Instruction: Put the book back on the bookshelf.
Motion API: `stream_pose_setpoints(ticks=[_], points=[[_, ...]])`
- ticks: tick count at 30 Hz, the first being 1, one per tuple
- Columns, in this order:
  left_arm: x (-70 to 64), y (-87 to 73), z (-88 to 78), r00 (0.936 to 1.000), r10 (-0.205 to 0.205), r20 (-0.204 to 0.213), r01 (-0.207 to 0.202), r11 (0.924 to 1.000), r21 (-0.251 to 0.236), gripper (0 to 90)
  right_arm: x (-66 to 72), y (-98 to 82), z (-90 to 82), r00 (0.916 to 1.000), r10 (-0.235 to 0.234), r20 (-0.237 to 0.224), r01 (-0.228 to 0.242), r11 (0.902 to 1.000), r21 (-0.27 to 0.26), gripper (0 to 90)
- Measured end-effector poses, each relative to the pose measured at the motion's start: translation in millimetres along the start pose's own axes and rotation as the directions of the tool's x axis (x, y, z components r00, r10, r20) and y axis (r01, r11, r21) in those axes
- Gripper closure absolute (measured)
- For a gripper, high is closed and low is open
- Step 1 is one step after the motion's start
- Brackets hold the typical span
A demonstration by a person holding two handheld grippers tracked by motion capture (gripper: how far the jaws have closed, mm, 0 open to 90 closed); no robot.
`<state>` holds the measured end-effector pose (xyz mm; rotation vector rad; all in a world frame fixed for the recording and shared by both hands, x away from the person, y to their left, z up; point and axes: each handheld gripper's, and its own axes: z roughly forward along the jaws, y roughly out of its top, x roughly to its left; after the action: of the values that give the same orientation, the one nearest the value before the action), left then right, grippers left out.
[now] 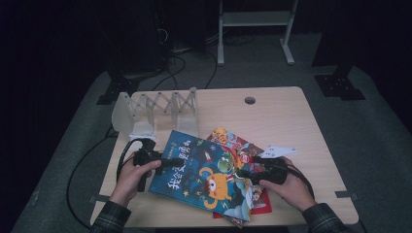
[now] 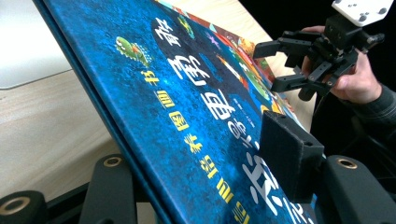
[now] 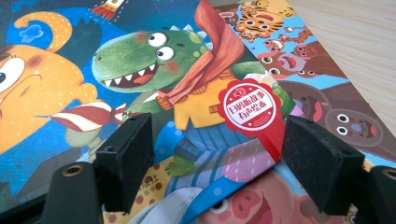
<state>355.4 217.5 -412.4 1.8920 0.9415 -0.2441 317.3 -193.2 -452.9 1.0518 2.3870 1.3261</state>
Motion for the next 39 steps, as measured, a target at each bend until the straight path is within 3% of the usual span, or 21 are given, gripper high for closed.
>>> stream_pose_setpoints(ticks=[9, 11, 14, 18, 22, 27, 34, 39], points=[[-6.4, 11.7, -1.1, 1.0, 0.008, 0.0, -0.008, 0.9998, 0.02, 42.4, -5.9, 0.2, -5.4, 0.9995, -0.031, 0.008, 0.031, 0.9992, 0.025, 22.0], [-7.4, 14.8, -2.0, 0.9999, 0.011, -0.004, -0.011, 0.9996, 0.025, 42.4, -11.4, -0.1, -9.6, 0.9984, -0.045, 0.033, 0.044, 0.9985, 0.032, 23.5], [-7.1, 19.5, -6.0, 1.0, 0.001, -0.01, 0.0, 0.9996, 0.027, 42.5, -19.8, -2.0, -14.5, 0.999, -0.008, 0.043, 0.007, 0.9997, 0.022, 23.6], [-7.4, 22.8, -7.0, 0.9999, -0.004, -0.013, 0.004, 0.9996, 0.029, 45.8, -25.2, -5.1, -15.9, 0.9985, -0.002, 0.054, 0.0, 0.9994, 0.035, 23.9], [-6.7, 24.9, -9.0, 0.9992, -0.04, 0.003, 0.039, 0.9987, 0.032, 50.3, -26.2, -6.2, -16.4, 0.9979, -0.017, 0.063, 0.014, 0.9989, 0.045, 23.9], [-5.3, 26.0, -10.3, 0.9967, -0.079, 0.02, 0.078, 0.9966, 0.027, 53.6, -35.5, -7.8, -23.3, 0.996, -0.003, 0.089, 0.0, 0.9993, 0.038, 24.2], [-7.7, 33.2, -11.8, 0.9937, -0.108, 0.031, 0.107, 0.9935, 0.039, 57.6, -64.1, -14.4, -35.7, 0.9812, 0.022, 0.192, -0.029, 0.9989, 0.036, 24.5], [-11.4, 41.8, -11.6, 0.9939, -0.106, 0.028, 0.105, 0.9928, 0.059, 59.1, -84.0, -20.4, -37.1, 0.9603, 0.075, 0.269, -0.09, 0.995, 0.044, 24.0]])
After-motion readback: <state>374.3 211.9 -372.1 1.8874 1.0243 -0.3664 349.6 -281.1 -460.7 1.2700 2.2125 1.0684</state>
